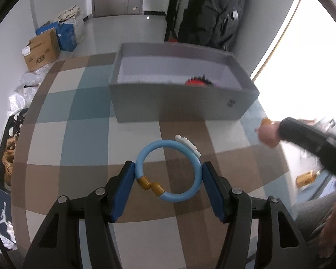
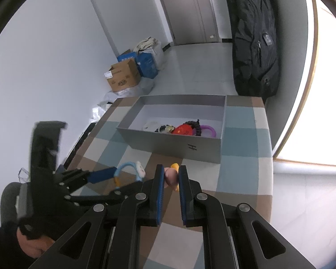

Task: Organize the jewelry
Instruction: 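Grasp the blue ring teether with the left gripper while the right holds the pink toy, then carry the blue ring and pink toy into the grey box and open both grippers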

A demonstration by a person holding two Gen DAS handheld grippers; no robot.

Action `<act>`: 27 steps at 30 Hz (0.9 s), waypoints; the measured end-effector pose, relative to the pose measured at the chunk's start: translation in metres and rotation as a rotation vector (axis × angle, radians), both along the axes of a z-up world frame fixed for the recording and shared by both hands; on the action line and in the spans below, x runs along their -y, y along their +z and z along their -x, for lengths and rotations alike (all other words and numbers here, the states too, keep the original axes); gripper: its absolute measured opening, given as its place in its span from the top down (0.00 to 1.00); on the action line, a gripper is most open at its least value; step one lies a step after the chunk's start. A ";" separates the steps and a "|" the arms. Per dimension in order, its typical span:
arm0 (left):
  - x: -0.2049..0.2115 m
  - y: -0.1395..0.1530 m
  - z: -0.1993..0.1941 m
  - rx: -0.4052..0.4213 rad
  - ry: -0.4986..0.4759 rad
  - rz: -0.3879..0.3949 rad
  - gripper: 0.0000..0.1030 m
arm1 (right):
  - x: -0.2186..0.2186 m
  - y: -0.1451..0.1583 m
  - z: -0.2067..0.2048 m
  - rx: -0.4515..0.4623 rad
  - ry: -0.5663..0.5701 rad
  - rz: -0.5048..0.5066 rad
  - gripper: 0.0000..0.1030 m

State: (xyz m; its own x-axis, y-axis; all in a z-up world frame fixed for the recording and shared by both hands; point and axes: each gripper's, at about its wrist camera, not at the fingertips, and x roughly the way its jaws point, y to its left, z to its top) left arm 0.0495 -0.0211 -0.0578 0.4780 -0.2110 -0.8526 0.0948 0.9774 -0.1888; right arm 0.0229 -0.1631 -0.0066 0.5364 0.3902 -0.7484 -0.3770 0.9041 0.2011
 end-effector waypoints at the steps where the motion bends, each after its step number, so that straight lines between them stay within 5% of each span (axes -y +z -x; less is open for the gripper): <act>1: -0.001 0.003 0.000 0.007 0.001 0.010 0.45 | 0.000 0.000 -0.001 -0.002 -0.001 -0.001 0.89; 27: -0.024 0.046 -0.052 0.092 0.041 0.224 0.45 | -0.003 0.025 -0.051 0.043 -0.060 -0.145 0.89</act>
State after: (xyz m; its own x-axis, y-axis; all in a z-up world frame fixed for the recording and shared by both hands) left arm 0.1014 0.0025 -0.0116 0.5633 -0.3686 -0.7395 0.0826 0.9156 -0.3935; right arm 0.0735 -0.1597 0.0182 0.5921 0.4585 -0.6627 -0.3344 0.8880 0.3157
